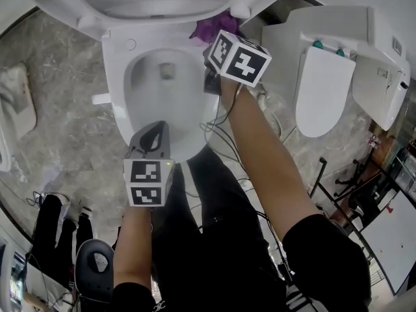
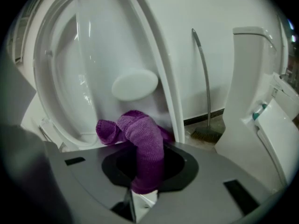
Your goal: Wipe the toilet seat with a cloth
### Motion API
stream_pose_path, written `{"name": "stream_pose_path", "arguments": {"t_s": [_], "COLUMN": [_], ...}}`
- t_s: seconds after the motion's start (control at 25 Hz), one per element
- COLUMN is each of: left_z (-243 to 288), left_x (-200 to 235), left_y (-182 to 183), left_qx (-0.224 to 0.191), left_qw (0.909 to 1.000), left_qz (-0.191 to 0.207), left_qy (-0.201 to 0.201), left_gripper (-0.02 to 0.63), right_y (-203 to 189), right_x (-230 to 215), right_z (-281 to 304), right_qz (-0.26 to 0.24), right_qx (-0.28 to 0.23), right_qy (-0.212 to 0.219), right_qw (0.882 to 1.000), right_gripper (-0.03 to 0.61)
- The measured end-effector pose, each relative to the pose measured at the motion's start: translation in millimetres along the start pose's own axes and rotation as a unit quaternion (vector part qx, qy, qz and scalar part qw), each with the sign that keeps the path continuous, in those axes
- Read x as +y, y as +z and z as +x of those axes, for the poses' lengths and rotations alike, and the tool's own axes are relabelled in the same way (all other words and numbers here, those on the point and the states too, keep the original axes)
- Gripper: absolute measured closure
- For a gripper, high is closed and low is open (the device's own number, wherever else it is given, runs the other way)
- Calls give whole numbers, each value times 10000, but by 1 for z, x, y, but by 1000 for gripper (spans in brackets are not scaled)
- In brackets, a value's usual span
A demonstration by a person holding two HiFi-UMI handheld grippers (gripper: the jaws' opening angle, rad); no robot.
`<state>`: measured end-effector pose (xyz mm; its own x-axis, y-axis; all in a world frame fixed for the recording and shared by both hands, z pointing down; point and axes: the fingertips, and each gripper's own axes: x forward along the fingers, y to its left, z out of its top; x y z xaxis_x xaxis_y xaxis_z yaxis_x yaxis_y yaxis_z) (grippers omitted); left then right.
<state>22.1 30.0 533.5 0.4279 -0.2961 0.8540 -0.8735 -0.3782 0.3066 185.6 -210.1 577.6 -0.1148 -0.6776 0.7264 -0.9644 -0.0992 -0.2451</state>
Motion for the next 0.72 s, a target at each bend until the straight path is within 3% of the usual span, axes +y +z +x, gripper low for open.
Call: {"name": "stream_pose_path", "arguments": {"t_s": [0.24,0.72], "left_z": [1,-14], "left_x": [-2,-9], "left_y": [0,-1], "left_qx": [-45,-89], "left_qw": [10000,9998], "left_qz": [18,120], "left_qy": [-17,-125], "left_gripper": [611,611], "right_y": [28,38], "right_x": [6,22], "right_z": [-24,-64], "right_qz": [-16,7], "right_qx": [-615,-783], "right_qy": [169,228], "right_qw": [9980,9967], "right_gripper": [494,494]}}
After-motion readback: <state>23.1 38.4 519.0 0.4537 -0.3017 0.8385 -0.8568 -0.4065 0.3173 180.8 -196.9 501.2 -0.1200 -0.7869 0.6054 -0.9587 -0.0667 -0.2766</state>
